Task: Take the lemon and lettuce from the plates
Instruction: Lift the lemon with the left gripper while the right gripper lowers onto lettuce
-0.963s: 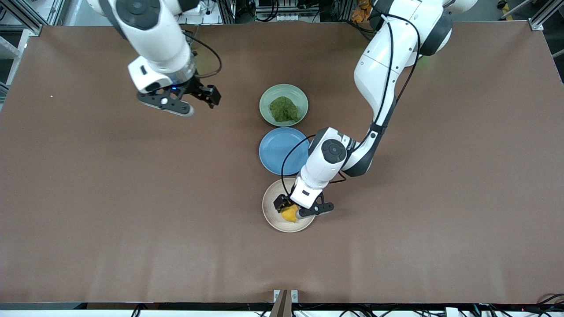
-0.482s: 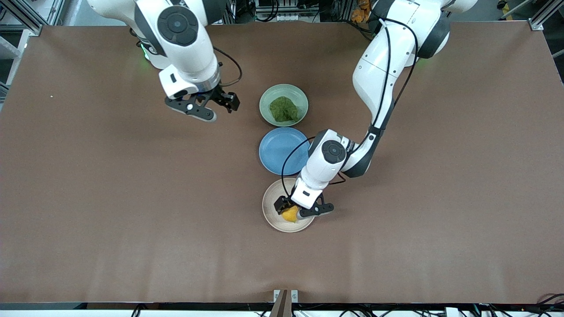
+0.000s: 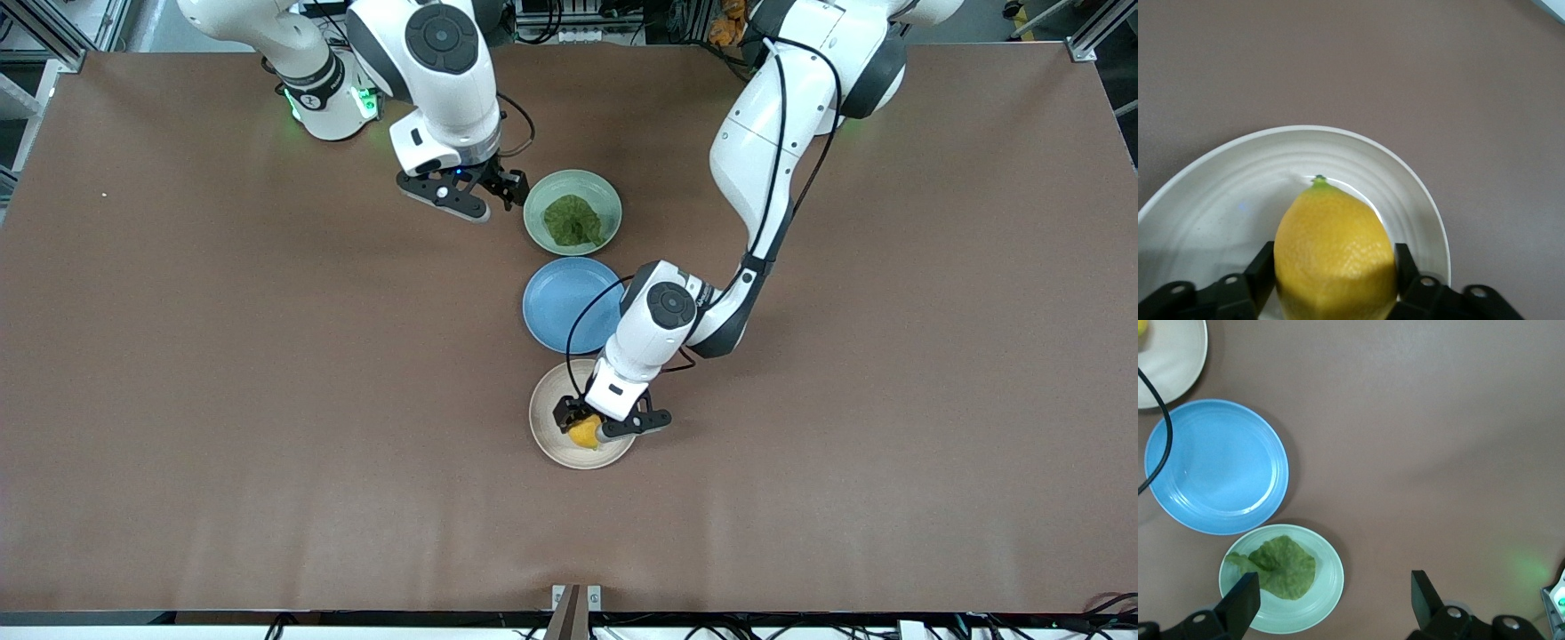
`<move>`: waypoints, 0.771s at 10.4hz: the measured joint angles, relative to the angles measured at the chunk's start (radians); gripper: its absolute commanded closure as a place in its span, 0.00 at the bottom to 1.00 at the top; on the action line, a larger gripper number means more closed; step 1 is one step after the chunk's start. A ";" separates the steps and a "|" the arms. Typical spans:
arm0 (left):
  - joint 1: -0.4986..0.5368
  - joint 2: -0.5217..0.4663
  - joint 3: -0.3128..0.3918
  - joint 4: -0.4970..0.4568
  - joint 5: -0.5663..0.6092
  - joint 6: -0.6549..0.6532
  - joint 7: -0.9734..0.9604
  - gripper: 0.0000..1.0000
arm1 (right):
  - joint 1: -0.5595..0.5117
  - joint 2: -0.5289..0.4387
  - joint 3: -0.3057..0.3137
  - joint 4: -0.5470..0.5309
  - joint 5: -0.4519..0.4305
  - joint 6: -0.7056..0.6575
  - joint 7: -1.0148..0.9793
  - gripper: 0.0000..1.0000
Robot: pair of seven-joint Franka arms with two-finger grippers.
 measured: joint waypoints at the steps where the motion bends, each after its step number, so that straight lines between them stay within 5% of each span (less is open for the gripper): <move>1: 0.000 0.000 0.000 0.001 0.000 0.000 0.000 0.69 | 0.017 0.002 0.000 -0.009 0.003 0.018 0.020 0.00; 4: 0.000 0.000 0.000 0.001 0.000 0.000 0.000 0.77 | 0.070 0.043 0.000 -0.018 0.008 0.081 0.083 0.00; 8: -0.001 0.000 0.000 0.002 0.000 -0.002 0.000 0.99 | 0.152 0.096 0.000 -0.019 0.057 0.134 0.186 0.00</move>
